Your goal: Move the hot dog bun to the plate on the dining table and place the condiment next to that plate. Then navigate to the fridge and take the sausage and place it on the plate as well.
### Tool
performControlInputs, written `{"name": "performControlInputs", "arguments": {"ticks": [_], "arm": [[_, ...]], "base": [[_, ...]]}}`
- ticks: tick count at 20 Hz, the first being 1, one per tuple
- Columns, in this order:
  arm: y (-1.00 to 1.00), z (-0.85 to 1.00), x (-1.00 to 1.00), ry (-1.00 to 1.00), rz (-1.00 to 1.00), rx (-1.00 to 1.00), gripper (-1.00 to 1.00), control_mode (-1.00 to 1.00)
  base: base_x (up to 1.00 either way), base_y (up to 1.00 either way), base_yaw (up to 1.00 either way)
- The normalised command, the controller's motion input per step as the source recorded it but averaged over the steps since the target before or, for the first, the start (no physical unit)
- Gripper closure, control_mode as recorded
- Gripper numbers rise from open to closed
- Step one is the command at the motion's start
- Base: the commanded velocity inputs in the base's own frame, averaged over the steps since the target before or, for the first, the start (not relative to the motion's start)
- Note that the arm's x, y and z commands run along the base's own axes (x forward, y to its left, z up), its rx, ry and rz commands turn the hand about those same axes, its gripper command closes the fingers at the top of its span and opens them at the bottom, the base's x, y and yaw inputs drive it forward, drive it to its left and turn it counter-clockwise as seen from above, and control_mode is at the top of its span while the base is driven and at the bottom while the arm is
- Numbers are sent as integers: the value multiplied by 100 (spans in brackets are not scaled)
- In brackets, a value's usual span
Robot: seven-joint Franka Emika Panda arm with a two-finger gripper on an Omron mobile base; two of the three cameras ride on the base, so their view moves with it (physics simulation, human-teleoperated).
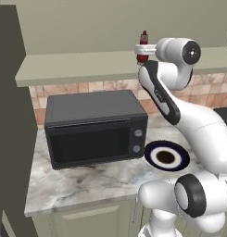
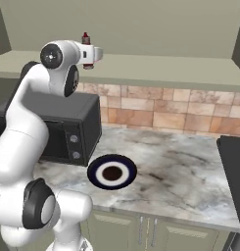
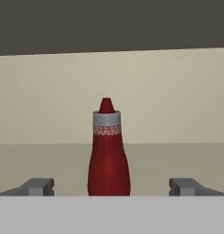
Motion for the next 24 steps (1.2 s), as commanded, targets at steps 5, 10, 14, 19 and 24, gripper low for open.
{"name": "performControlInputs", "arguments": {"ticks": [5,10,14,19,24], "arm": [[17,-3,21,0,0,0,-100,-100],[10,0,18,0,0,0,-100,-100],[0,0,17,0,0,0,-100,-100],[0,-3,20,0,0,0,-100,-100],[0,-5,21,0,0,0,-100,-100]], "base": [[0,0,0],[0,0,0],[0,0,0],[0,0,0],[0,0,0]]}}
